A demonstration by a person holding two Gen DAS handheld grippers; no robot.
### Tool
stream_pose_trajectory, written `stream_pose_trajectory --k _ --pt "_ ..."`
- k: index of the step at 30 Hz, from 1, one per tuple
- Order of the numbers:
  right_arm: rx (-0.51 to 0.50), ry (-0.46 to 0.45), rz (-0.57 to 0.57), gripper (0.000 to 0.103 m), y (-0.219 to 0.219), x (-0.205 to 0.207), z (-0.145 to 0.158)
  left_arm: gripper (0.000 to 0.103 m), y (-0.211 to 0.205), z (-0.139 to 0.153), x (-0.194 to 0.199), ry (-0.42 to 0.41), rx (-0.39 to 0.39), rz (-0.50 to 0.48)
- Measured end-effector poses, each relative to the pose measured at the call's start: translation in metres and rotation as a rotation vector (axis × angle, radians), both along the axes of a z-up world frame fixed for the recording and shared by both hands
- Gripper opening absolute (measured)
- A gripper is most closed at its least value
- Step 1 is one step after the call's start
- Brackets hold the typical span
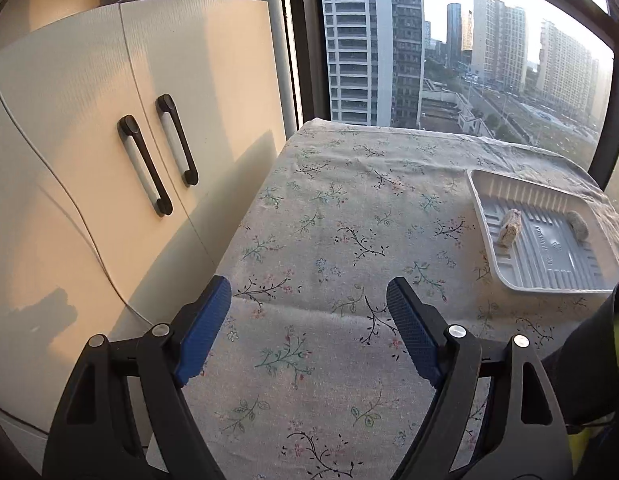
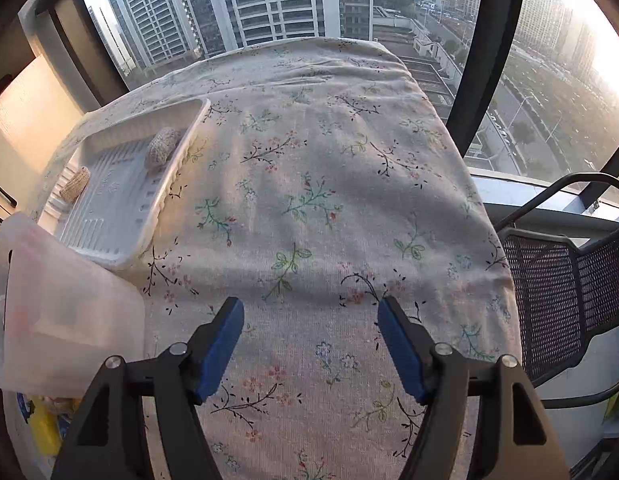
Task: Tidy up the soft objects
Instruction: 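Move both tools back toward the blue tissue packs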
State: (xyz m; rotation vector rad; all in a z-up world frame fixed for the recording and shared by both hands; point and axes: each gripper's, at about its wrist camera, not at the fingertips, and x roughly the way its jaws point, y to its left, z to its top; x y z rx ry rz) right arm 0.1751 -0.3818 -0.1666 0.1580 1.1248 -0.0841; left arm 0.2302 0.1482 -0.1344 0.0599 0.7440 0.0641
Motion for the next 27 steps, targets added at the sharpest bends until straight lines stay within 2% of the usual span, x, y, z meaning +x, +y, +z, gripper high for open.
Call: stream_pose_trajectory --k 8,14,20,27 --pt "0.030 -0.021 -0.009 0.072 0.000 -0.063 0.001 0.080 0.001 -0.013 -0.062 0.040 0.006 -0.052" --pt "0.023 -0.024 -0.004 0.075 0.010 -0.107 -0.001 0.080 0.006 -0.023 -0.105 0.080 -0.034 -0.082" --pt "-0.009 -0.030 0.017 0.075 0.030 -0.153 -0.006 0.080 0.009 -0.031 -0.144 0.106 -0.046 -0.120" --pt "-0.010 -0.045 0.062 0.075 0.068 -0.192 -0.004 0.080 -0.004 -0.033 -0.184 0.131 -0.056 -0.228"
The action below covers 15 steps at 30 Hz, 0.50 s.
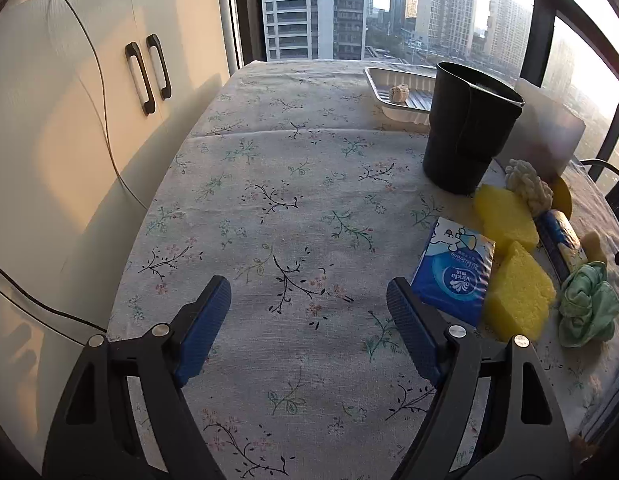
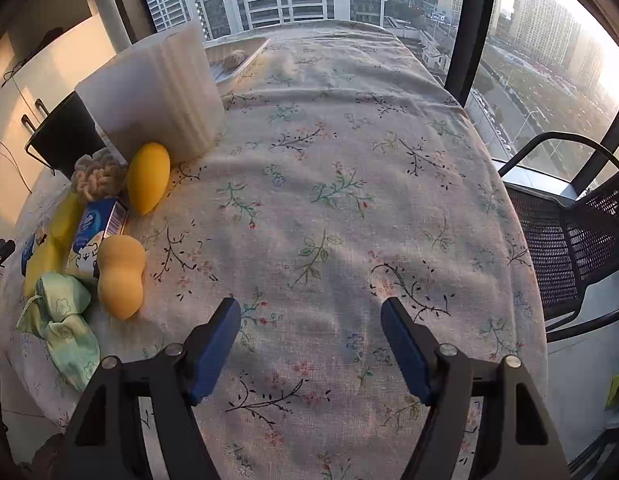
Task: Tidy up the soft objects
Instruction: 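Move both tools back toward the blue tissue packs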
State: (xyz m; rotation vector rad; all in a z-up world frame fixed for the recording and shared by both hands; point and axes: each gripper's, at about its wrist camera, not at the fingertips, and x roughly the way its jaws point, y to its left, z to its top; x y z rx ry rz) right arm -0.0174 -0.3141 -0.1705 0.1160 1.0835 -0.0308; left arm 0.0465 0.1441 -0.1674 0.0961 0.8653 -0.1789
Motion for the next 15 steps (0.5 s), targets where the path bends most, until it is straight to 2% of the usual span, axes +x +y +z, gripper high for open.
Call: stream_pose_trajectory --k 4,7,12,15 --pt "0.010 -0.032 0.063 0.075 0.033 -0.018 0.010 0.080 -0.008 0.002 -0.014 0.004 -0.011 -0.033" --pt "0.005 -0.052 0.119 0.075 0.059 -0.027 0.017 0.080 -0.012 0.005 -0.019 0.013 -0.050 -0.050" --pt "0.011 -0.098 0.254 0.075 0.106 -0.026 0.033 0.080 -0.027 0.015 -0.029 0.042 -0.169 -0.123" --pt "0.018 -0.125 0.348 0.075 0.134 -0.017 0.041 0.080 -0.048 0.019 -0.040 0.036 -0.165 -0.184"
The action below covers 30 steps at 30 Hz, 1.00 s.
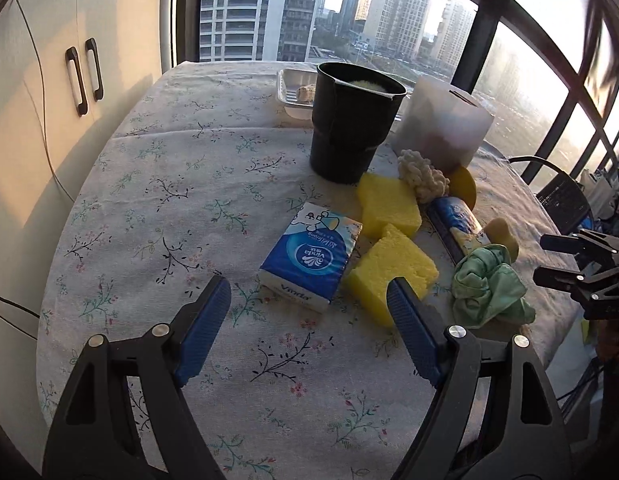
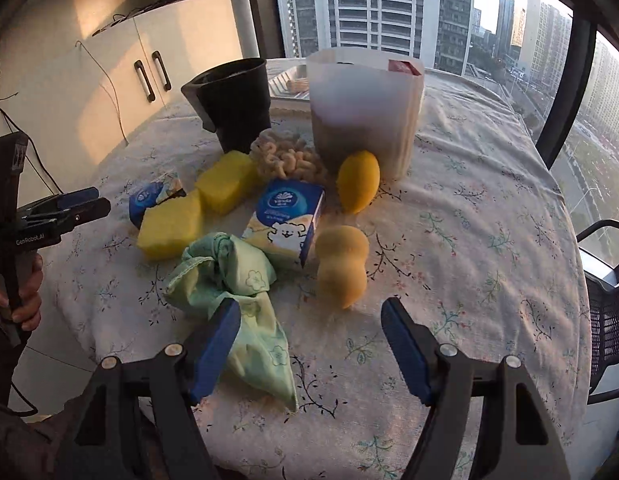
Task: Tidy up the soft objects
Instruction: 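Move both tools back toward the blue tissue packs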
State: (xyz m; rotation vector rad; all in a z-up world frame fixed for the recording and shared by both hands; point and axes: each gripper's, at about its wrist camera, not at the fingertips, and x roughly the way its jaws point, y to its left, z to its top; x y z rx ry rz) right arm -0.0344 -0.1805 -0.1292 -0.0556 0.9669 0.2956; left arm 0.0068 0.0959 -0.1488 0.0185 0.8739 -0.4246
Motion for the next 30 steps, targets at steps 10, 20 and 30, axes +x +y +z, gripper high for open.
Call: stream_pose_trajectory --k 10,20,30 --pt "0.036 -0.020 0.016 0.075 0.015 0.025 0.003 0.080 -0.065 -0.004 -0.024 -0.096 0.139 -0.128" --pt "0.088 0.057 -0.097 0.075 0.014 0.077 -0.012 0.080 -0.043 -0.008 0.024 -0.073 0.221 0.010" --pt "-0.012 0.145 -0.118 0.075 0.025 0.109 -0.040 0.084 -0.019 -0.023 0.044 -0.006 0.220 -0.017"
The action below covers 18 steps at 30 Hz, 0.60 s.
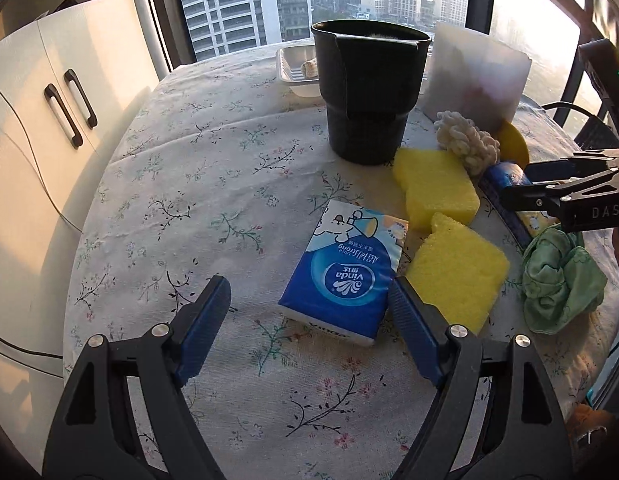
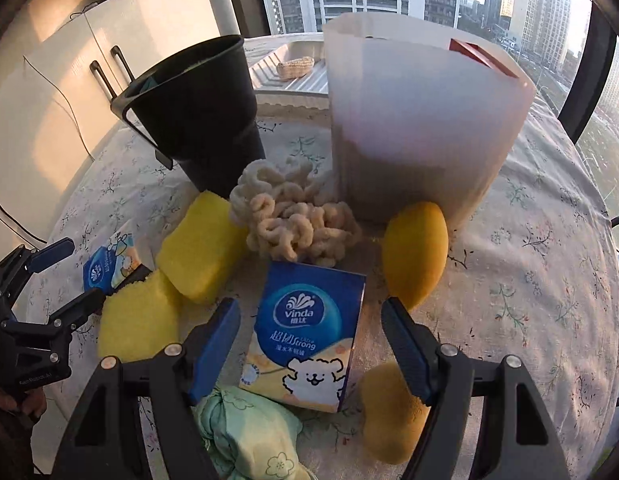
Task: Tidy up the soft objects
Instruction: 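Move both tools back toward the blue tissue packs, then grasp the blue Vinda tissue pack with the left tool while the right tool grasps another pack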
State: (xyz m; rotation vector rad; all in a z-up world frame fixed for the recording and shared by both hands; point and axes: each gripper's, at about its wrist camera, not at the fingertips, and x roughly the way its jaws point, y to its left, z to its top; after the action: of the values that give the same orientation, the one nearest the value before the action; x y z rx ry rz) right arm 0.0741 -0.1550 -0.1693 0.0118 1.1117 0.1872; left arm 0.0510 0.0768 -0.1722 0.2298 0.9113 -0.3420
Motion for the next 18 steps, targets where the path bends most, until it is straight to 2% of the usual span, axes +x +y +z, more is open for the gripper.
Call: stream_pose_trajectory --k 3,6,8,11,16,18 --pt "-0.014 0.014 0.003 0.076 0.003 0.001 -0.007 0.088 -0.002 -0.001 0.007 0.007 0.002 -0.023" --pt "-0.039 0.006 0.009 0.076 0.007 0.001 -0.008 0.087 -0.010 -0.001 0.017 0.021 0.002 -0.058" --pt "-0.039 0.011 0.010 0.076 0.008 0.001 -0.009 0.087 -0.018 -0.007 0.026 0.051 0.029 -0.083" --pt "-0.057 0.013 0.008 0.076 0.009 0.002 -0.011 0.087 -0.028 -0.013 0.036 0.050 0.070 -0.096" --pt "-0.094 0.030 0.015 0.077 0.017 0.010 -0.017 0.088 -0.028 -0.019 0.048 0.099 0.065 -0.086" --pt "-0.117 0.029 0.022 0.075 0.022 0.011 -0.018 0.088 -0.025 -0.020 0.052 0.121 0.031 -0.068"
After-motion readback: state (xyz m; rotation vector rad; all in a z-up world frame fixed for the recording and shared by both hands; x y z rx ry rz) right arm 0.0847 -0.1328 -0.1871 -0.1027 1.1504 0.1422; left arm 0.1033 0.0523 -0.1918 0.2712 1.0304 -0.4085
